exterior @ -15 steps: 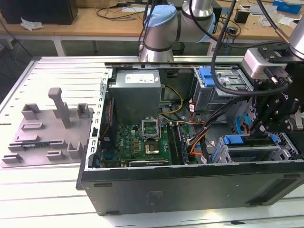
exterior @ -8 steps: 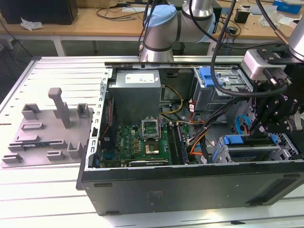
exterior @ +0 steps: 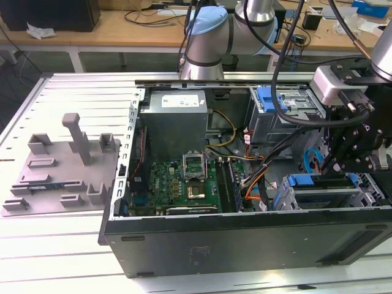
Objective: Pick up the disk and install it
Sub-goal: 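Insert the second disk wire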
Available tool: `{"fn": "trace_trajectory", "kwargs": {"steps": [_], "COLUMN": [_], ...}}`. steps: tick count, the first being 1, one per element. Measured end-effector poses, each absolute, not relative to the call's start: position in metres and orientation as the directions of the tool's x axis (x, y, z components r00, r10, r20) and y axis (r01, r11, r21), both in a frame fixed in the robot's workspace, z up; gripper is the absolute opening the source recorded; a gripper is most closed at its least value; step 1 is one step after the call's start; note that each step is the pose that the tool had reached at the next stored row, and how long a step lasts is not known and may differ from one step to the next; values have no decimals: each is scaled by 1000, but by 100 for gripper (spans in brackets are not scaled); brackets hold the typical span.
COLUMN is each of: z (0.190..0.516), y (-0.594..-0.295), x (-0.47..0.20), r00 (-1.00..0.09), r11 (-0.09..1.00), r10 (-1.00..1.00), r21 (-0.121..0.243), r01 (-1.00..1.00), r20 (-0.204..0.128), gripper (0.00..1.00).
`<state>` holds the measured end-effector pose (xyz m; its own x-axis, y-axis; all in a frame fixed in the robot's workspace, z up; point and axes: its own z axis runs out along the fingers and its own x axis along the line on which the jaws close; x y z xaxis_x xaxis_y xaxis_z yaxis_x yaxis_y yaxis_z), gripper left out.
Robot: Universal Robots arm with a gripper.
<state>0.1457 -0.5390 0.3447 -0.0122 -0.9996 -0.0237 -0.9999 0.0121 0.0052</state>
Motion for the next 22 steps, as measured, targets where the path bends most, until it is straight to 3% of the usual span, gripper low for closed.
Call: {"fn": "trace_trajectory", "kwargs": {"steps": [22], "z": [337], "y": [-540], "x": [146], "r00": [-12], "r11": [12], "r10": [-1000], "r21": [5], "r01": [-1000], "r20": [-28], "gripper": [16]}}
